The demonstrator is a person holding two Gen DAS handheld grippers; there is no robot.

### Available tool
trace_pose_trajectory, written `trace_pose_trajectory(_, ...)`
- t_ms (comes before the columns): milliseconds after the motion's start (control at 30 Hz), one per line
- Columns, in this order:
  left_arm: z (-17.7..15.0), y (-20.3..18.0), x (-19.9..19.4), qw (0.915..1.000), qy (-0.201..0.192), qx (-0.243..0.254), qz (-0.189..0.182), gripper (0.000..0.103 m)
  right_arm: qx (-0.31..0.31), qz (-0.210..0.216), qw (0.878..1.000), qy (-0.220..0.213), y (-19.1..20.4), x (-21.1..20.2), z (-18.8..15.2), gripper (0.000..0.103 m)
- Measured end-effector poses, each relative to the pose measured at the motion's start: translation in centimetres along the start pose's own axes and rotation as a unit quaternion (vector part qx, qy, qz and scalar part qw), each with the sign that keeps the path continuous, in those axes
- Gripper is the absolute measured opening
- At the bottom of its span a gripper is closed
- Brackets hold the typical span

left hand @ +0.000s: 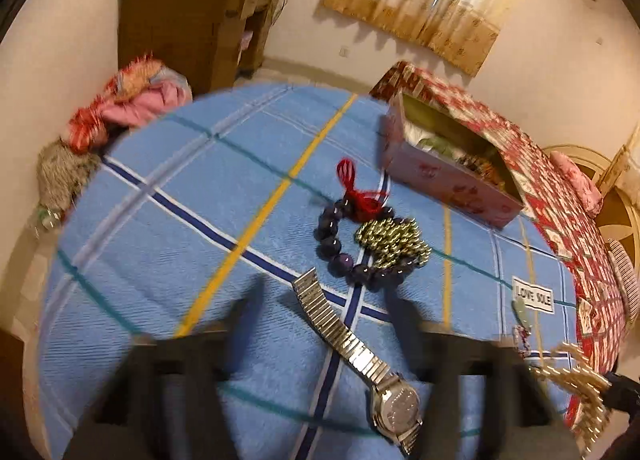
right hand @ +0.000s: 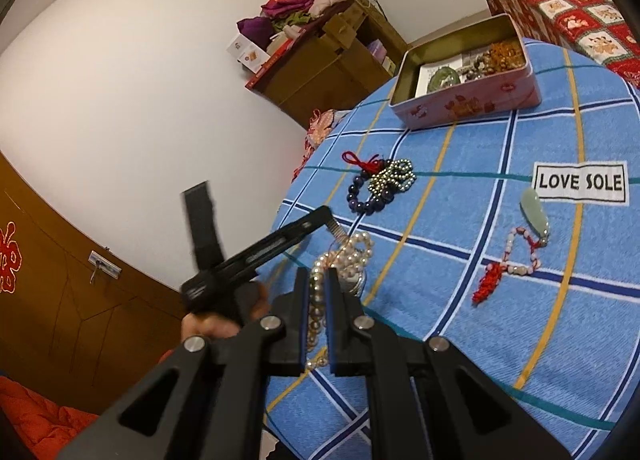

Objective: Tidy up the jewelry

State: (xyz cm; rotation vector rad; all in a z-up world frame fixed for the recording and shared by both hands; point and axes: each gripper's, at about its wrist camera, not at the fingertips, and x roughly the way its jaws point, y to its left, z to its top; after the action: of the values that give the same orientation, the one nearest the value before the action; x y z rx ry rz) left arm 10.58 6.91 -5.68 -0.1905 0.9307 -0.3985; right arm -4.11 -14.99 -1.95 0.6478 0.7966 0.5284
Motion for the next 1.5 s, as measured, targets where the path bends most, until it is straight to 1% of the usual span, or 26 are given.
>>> trace_pose_trajectory(33,-0.1,0.0,0.8,0.9999,0.014,-0.002,-0.007,0.017,0.0,-0.002,1.0,-0.001,0.0,-0.1,0.0,0.01)
trace_pose_trajectory(67,-0.3,0.0,1.2,0.9998,0.015,0.001,-0.014,0.014,0.001,-0.003,1.0,-0.002,-0.1,-0.1,0.0,0.01)
trace_pose_trajectory(100,-0.3,-0.2,1.0,0.9996,0.018,0.003,-0.021,0.011,0.003,-0.003,1.0,-0.002,-0.2,-0.2,0.1,0.01)
trace_pose_trajectory(167,-0.6,-0.5,0.5,0.9996,0.016,0.013,-0.021,0.006,0.005,-0.005,1.0,-0.004,-0.4,-0.2,0.2,0.01)
trace_pose_trajectory(200,-0.7,-0.6,0.1,0.9996,0.012,0.019,-0.019,0.005,0.006,-0.005,1.0,-0.005,-0.5,-0.3,0.2,0.01)
trace_pose_trajectory(267,-0.8,-0.7,-0.9,0.9994,0.0,0.022,-0.027,0.003,0.007,-0.004,1.0,-0.007,-0.5,-0.3,0.3,0.01)
trace_pose_trajectory(400,-0.7,-1.1,-3.6,0.9976,-0.036,0.027,-0.053,0.002,0.002,-0.002,1.0,-0.015,0.0,-0.5,0.7,0.01)
trace_pose_trajectory(600,0.9,-3.7,-7.6,0.9897,-0.097,0.073,-0.077,0.002,-0.01,-0.003,0.999,-0.039,0.7,-1.7,2.1,0.01)
trace_pose_trajectory(667,1.2,-4.4,-8.4,0.987,-0.11,0.082,-0.083,0.002,-0.014,-0.002,0.999,-0.049,0.9,-2.2,2.7,0.01)
trace_pose_trajectory(767,1.9,-5.0,-9.2,0.9839,-0.126,0.097,-0.083,0.002,-0.024,-0.004,0.998,-0.062,1.3,-2.7,3.7,0.01)
trace_pose_trajectory(967,3.8,-6.2,-10.0,0.9791,-0.143,0.116,-0.087,0.002,-0.05,-0.011,0.994,-0.095,1.9,-3.8,6.7,0.01)
trace_pose_trajectory(1133,6.0,-7.8,-10.0,0.9753,-0.157,0.126,-0.091,0.002,-0.064,-0.018,0.99,-0.128,1.6,-4.3,9.9,0.01)
trace_pose_trajectory(1300,8.9,-9.6,-8.9,0.9697,-0.176,0.143,-0.092,0.002,-0.063,-0.022,0.987,-0.145,0.1,-3.6,13.3,0.01)
trace_pose_trajectory(1400,11.0,-10.6,-7.4,0.9673,-0.182,0.149,-0.095,0.002,-0.053,-0.035,0.987,-0.151,-1.9,-2.5,15.5,0.01)
trace_pose_trajectory(1500,12.8,-11.6,-5.4,0.966,-0.182,0.152,-0.103,0.002,-0.04,-0.046,0.986,-0.155,-3.9,-1.4,17.1,0.01)
